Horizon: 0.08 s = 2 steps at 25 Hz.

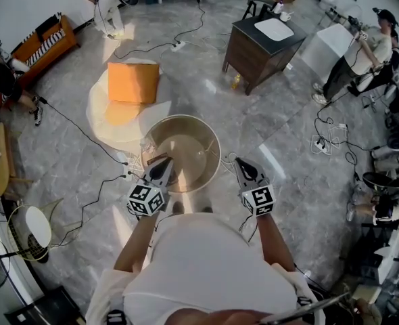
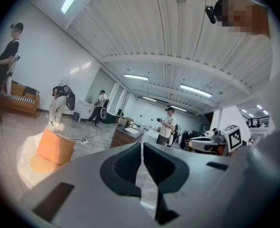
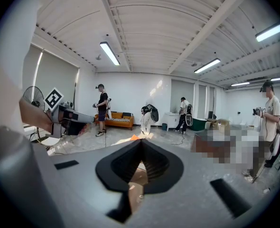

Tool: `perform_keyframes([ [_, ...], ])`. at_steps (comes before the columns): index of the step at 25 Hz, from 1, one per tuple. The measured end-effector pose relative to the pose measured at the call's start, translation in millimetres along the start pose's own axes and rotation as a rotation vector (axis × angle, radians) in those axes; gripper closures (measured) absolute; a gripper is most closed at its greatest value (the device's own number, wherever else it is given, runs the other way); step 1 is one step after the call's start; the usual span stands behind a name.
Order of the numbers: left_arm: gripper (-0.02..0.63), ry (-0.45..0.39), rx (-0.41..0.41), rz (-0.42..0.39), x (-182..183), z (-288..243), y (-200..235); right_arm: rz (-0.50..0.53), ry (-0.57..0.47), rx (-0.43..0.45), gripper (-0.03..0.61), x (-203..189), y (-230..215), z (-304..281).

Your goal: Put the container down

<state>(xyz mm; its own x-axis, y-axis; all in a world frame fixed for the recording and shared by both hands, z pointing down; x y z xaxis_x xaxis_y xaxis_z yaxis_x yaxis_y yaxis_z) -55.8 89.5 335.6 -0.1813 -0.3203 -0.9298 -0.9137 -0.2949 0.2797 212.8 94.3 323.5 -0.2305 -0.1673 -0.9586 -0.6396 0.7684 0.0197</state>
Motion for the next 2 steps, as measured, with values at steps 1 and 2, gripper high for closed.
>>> perform_keyframes([
  [1, 0.594, 0.001, 0.000, 0.000, -0.2, 0.2, 0.2, 0.000, 0.000, 0.000, 0.581, 0.1, 0.4, -0.1],
  [2, 0.594, 0.002, 0.000, 0.000, -0.5, 0.5, 0.4, 0.000, 0.001, 0.000, 0.581, 0.1, 0.9, -0.3],
])
Point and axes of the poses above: the fingertips, and each gripper's own axes: z backward along the fingers, y to its left, x out of its top, the point moved 5 cm from there along z, backward along the fingers, and after that the axes turned 15 degrees about x, right-handed, at the moved point
